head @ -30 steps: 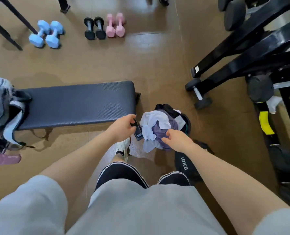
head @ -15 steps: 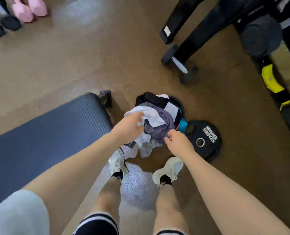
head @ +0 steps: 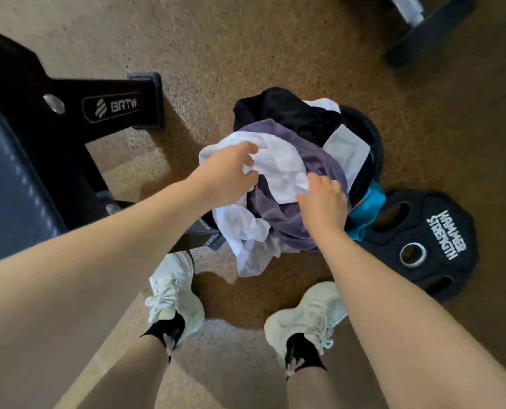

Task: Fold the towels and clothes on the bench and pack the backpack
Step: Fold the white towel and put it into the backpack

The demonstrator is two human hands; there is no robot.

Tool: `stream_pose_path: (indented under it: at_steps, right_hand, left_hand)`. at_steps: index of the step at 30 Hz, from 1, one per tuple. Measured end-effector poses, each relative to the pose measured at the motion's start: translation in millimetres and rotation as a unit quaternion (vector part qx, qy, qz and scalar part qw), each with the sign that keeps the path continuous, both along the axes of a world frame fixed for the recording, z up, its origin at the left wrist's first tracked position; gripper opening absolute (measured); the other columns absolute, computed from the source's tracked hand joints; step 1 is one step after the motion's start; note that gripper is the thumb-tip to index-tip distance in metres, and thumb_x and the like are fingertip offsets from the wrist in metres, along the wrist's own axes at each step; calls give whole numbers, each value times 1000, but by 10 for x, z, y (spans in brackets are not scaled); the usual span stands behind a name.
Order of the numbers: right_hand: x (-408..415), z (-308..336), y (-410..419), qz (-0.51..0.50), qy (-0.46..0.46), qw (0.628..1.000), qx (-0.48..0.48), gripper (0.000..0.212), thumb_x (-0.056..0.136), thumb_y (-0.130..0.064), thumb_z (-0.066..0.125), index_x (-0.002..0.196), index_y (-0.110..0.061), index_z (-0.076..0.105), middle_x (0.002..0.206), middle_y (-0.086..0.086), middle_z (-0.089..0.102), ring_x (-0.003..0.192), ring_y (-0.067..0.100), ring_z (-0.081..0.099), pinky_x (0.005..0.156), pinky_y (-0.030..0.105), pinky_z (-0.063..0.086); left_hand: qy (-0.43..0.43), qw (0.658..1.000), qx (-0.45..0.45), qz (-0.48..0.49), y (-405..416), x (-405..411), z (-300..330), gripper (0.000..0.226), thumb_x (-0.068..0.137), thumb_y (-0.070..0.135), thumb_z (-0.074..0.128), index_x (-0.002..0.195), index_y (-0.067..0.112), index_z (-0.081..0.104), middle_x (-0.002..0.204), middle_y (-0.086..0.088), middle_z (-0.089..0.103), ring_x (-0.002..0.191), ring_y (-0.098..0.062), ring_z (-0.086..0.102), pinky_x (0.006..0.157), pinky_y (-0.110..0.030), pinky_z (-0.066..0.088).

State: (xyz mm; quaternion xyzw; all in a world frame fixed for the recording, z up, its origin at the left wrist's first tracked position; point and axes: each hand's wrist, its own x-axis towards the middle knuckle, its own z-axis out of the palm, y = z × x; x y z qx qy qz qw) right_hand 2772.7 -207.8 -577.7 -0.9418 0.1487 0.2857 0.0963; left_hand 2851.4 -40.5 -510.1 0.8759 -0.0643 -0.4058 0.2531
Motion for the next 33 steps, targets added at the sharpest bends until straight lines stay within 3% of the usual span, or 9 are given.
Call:
stream_pose_path:
  at_steps: [2,6,11,15,19,24,27,30,33]
  right_hand:
    - [-3,-35,19,3,-36,999,-5,22,96,-17,40,106,-8,57,111,13,61,106,34,49,81,41,38]
    - [36,396,75,-56,-43,986,151,23,94,-12,39,102,-8,60,101,14,60,93,33,53,72,41,42]
    - [154,1663,195,-62,-17,959,278,26,92,-12,47,112,-11,63,103,11,67,94,28,59,76,40,46]
    - [259,2737,257,-68,-2,934,350,25,86,-4,55,106,-12,68,103,9,69,93,20,61,78,31,48]
    - [294,3777,221,-50,-36,910,410,17,85,-5,62,97,-11,72,92,3,71,83,13,63,75,27,48]
    - [194,4880,283,11,-21,878,478,17,92,-9,52,91,-16,68,82,-7,64,78,1,57,74,23,45]
    - [15,5333,509,35,12,845,534,16,94,-11,50,85,-17,62,83,-5,58,75,2,53,70,19,43]
    - [-286,5626,865,83,50,813,575,20,97,-12,46,82,-11,60,79,2,56,76,12,52,70,25,42]
    - [-650,5848,1281,127,94,801,578,26,98,-9,43,77,-8,59,70,-1,55,64,2,53,64,17,42]
  left_hand:
    - [5,1000,-5,-2,-8,-72,-61,46,93,18,48,137,12,37,129,-3,52,110,-23,53,84,-22,35]
    - [26,1000,-8,-12,1,-129,186,46,94,18,46,139,13,35,131,-2,50,111,-22,53,83,-22,36]
    - [-5,999,-40,-12,33,-154,1140,50,89,14,57,136,13,40,141,-6,37,114,-23,51,93,-31,42]
    - [18,994,-104,-17,67,-329,2064,46,82,20,67,125,15,49,126,-2,47,116,-17,46,89,-23,36]
    - [-66,983,-123,121,65,-625,2947,38,83,17,66,118,15,50,111,1,50,102,-15,49,83,-26,40]
    - [-198,935,-154,249,87,-1050,3915,17,84,9,62,93,17,51,93,5,48,82,-10,47,67,-13,35]
    - [-283,889,-155,325,175,-1381,4314,9,83,8,61,91,9,58,101,2,50,87,-9,49,71,-13,42]
    - [-264,823,-177,471,340,-1871,4686,10,89,8,56,89,17,58,90,0,60,81,-10,58,74,-22,47]
    - [-271,767,-201,546,578,-2409,5004,12,91,2,52,92,12,59,84,0,63,72,3,56,66,-9,44]
